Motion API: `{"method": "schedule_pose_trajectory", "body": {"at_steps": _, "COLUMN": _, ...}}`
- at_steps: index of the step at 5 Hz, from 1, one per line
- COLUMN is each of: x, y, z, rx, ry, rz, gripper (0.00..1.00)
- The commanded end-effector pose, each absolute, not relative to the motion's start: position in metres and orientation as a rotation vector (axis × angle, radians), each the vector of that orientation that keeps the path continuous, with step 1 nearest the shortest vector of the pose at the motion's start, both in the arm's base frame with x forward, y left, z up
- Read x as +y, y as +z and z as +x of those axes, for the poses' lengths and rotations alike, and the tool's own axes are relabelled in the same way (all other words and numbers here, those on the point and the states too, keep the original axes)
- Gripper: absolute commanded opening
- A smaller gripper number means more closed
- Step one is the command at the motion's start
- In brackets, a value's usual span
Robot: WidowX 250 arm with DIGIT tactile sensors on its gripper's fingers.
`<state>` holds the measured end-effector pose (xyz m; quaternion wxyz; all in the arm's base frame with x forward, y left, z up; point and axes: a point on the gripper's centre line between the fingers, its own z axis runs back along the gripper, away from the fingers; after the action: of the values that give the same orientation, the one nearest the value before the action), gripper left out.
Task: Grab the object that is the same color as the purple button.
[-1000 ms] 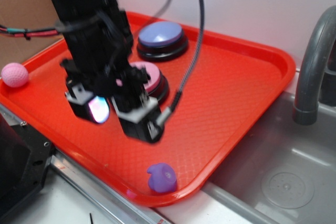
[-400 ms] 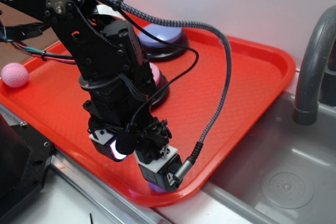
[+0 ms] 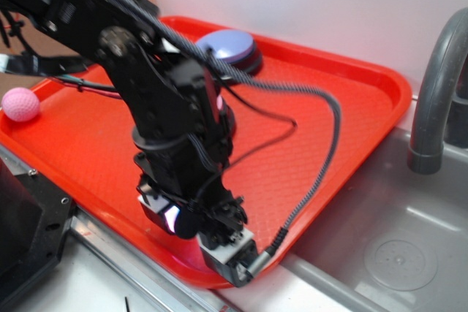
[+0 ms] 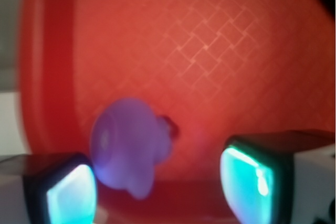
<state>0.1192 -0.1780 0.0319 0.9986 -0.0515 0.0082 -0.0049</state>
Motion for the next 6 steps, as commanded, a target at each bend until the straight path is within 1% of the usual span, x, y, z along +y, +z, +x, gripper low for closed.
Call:
{"method": "schedule_pose_trajectory", "body": {"at_steps": 1, "x": -0.193, "y": 0.026, "z": 0.121, "rx": 0.021, "ry": -0.025, "rz": -0.126, "gripper": 0.00}}
{"method": "schedule_pose_trajectory", "body": {"at_steps": 2, "x": -0.189, "y": 0.040, "z": 0.124, "rx": 0.010, "ry": -0.043, "rz": -0.130, "gripper": 0.00}}
{"method": "schedule_pose_trajectory", "body": {"at_steps": 3, "x": -0.181, "y": 0.070, "z": 0.126, "rx": -0.030, "ry": -0.085, "rz": -0.132, "gripper": 0.00}}
{"method": "schedule_pose_trajectory", "body": {"at_steps": 4, "x": -0.160, "y": 0.109, "z": 0.125, "rx": -0.106, "ry": -0.052, "rz": -0.145, "gripper": 0.00}}
{"method": "schedule_pose_trajectory", "body": {"at_steps": 5, "x": -0.134, "y": 0.135, "z": 0.129, "rx": -0.146, "ry": 0.060, "rz": -0.128, "gripper": 0.00}}
{"method": "schedule_pose_trajectory", "body": {"at_steps": 6, "x": -0.121, "y": 0.134, "z": 0.133, "rx": -0.123, "ry": 0.130, "rz": -0.089, "gripper": 0.00}}
